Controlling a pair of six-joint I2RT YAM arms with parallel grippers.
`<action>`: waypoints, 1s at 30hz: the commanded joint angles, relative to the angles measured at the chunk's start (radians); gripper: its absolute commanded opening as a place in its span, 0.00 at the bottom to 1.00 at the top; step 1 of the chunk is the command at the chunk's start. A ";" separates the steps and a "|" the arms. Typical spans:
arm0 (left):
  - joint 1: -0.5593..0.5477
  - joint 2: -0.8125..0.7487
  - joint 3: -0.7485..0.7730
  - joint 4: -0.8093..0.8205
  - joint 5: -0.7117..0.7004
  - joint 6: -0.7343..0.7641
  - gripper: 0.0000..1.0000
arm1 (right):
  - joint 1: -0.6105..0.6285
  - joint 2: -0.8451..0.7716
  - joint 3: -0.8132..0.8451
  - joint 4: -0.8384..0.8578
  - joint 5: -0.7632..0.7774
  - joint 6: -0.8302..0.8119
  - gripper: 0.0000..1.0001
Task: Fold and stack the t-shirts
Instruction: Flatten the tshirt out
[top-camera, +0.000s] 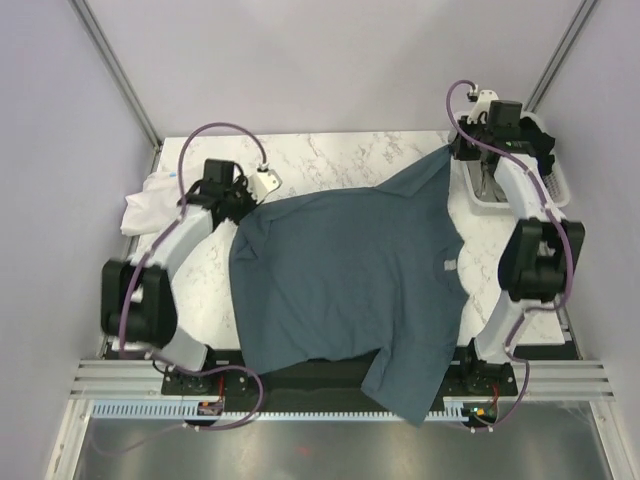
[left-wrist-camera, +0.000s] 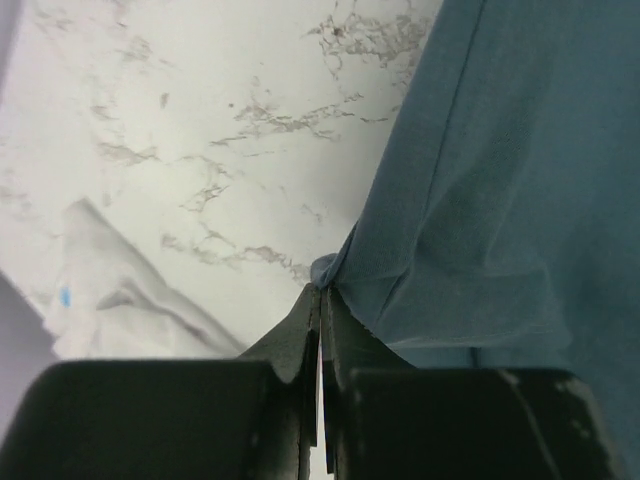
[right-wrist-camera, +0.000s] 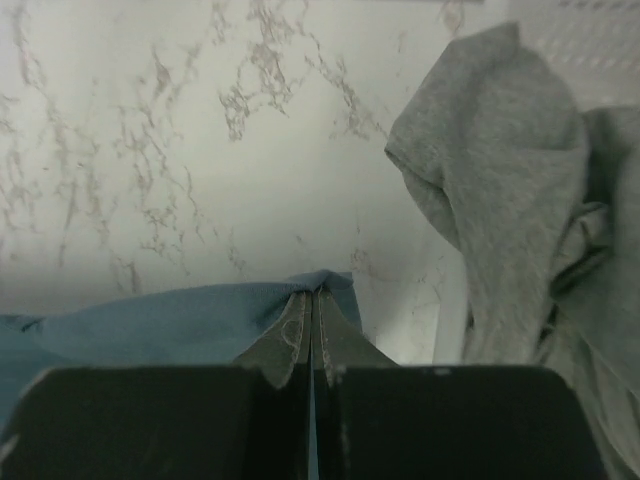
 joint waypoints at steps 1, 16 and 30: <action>0.019 0.231 0.160 0.127 0.013 0.045 0.02 | -0.001 0.117 0.108 0.106 -0.013 -0.013 0.00; 0.067 0.843 0.945 0.066 -0.132 0.200 0.02 | 0.080 0.588 0.512 0.220 0.168 -0.005 0.00; 0.067 0.923 1.013 0.136 -0.198 0.159 0.26 | 0.079 0.771 0.831 0.220 0.251 0.014 0.00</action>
